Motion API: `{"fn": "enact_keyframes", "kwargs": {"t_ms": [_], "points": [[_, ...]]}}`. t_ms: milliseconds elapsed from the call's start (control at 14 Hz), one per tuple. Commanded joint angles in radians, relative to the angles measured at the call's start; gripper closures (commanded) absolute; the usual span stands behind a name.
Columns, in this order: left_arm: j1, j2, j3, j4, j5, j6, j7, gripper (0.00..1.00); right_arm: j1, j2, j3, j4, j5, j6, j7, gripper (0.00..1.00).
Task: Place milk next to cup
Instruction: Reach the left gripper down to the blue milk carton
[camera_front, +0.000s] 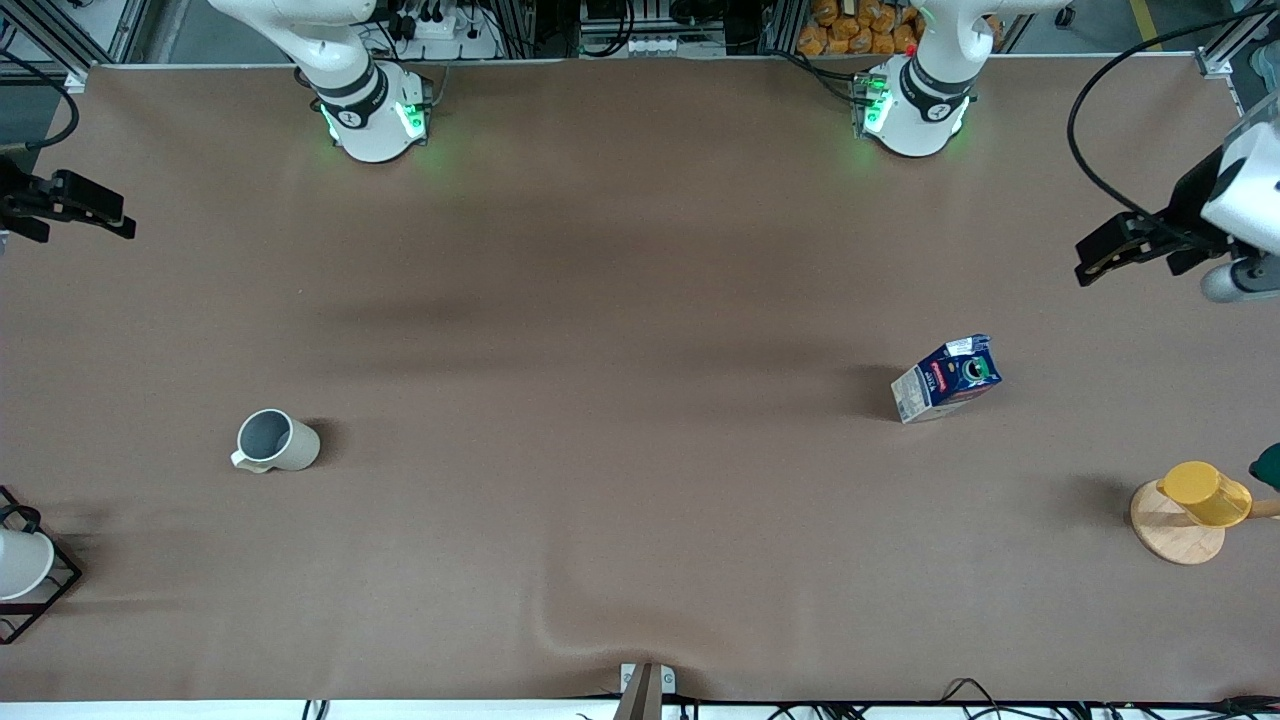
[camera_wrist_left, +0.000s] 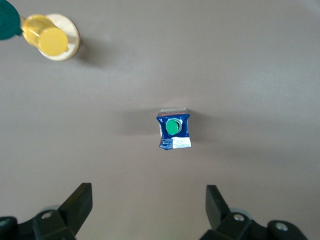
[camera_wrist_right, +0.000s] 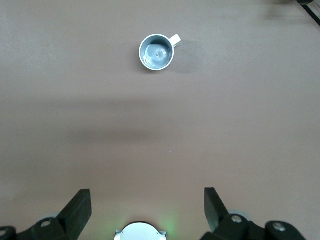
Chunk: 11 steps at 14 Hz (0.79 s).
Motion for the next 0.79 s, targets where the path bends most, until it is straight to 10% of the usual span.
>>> {"fn": "enact_keyframes", "kwargs": {"t_ms": [0,714], "points": [[-0.001,0.049,-0.007,-0.026,-0.020,0.040,-0.028,0.00,-0.011,0.008,0.008,0.001,-0.007,0.007,0.004,0.00],[0.009,0.166,-0.007,-0.215,-0.020,0.287,-0.031,0.00,-0.019,0.215,0.008,-0.029,-0.007,0.211,-0.002,0.00]]}}
